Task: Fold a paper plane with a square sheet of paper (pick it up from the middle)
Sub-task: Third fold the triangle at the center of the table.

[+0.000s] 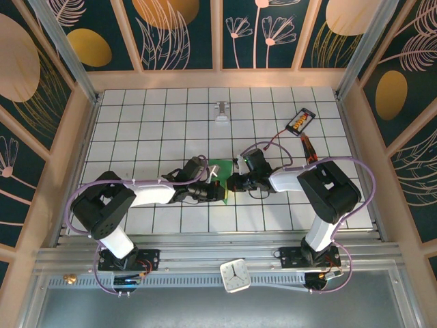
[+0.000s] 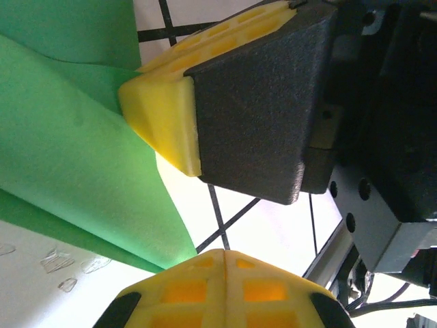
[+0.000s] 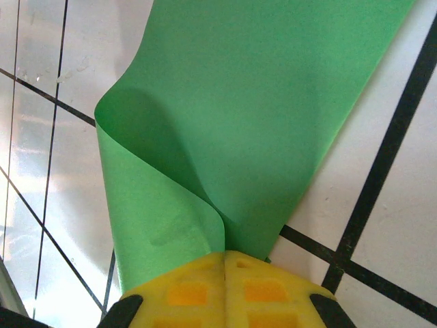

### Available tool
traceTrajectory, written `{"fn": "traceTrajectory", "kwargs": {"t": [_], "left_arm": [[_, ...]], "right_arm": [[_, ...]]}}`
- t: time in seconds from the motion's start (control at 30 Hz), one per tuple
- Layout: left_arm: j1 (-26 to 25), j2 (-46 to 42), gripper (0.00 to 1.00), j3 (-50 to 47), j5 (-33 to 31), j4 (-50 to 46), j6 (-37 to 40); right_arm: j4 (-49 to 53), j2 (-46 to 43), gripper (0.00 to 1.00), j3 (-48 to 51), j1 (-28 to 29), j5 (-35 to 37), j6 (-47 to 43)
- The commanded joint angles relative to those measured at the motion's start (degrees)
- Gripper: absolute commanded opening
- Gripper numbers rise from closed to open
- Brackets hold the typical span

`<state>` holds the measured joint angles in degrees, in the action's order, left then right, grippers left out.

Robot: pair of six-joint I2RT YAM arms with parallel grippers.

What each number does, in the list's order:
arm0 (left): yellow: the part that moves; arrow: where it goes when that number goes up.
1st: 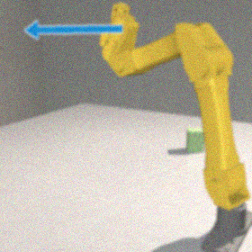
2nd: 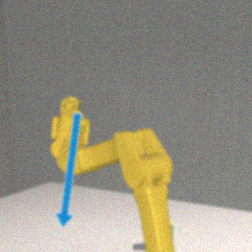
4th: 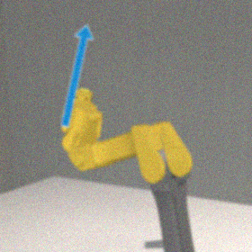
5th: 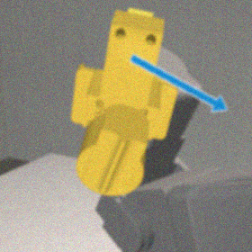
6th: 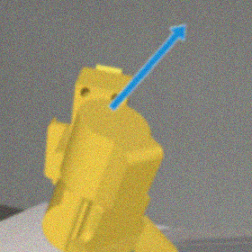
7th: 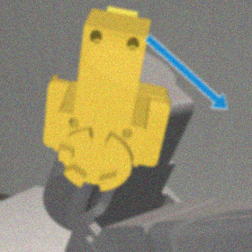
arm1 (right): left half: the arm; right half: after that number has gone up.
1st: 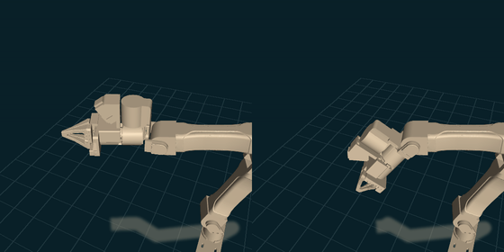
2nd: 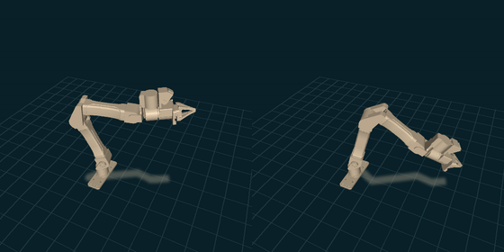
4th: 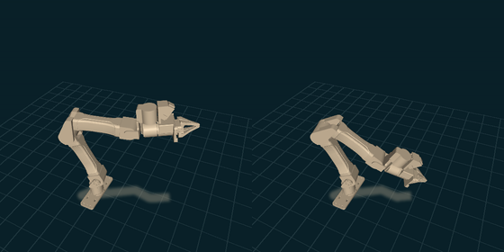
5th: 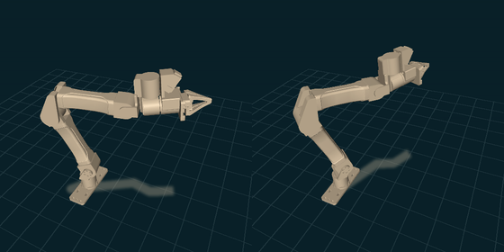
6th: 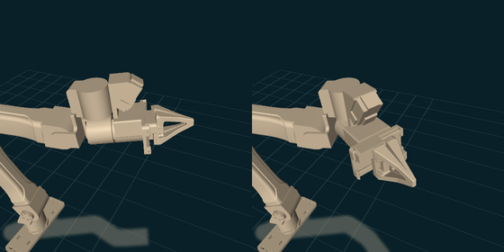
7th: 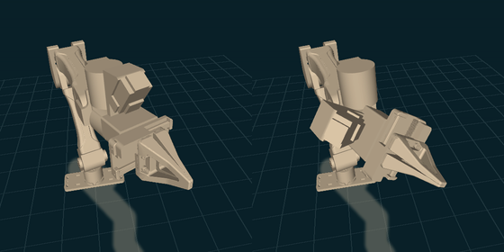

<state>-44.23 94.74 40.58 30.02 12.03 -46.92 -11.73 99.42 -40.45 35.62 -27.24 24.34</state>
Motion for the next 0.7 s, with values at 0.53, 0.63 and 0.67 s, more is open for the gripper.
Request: {"fn": "traceTrajectory", "kwargs": {"t": [0.53,0.63,0.67], "left_arm": [[-1.0,2.3,0.00,-1.8,3.7,2.9,-0.5],[-1.0,2.4,0.00,-1.8,3.4,2.6,0.0],[-1.0,2.6,0.00,-1.7,3.4,2.6,0.1]], "right_arm": [[6.5,3.3,0.00,1.4,0.8,5.7,-0.5],[6.5,3.2,0.00,1.4,0.8,5.7,-0.5],[6.5,3.3,0.00,1.4,0.8,5.7,-0.5]]}}
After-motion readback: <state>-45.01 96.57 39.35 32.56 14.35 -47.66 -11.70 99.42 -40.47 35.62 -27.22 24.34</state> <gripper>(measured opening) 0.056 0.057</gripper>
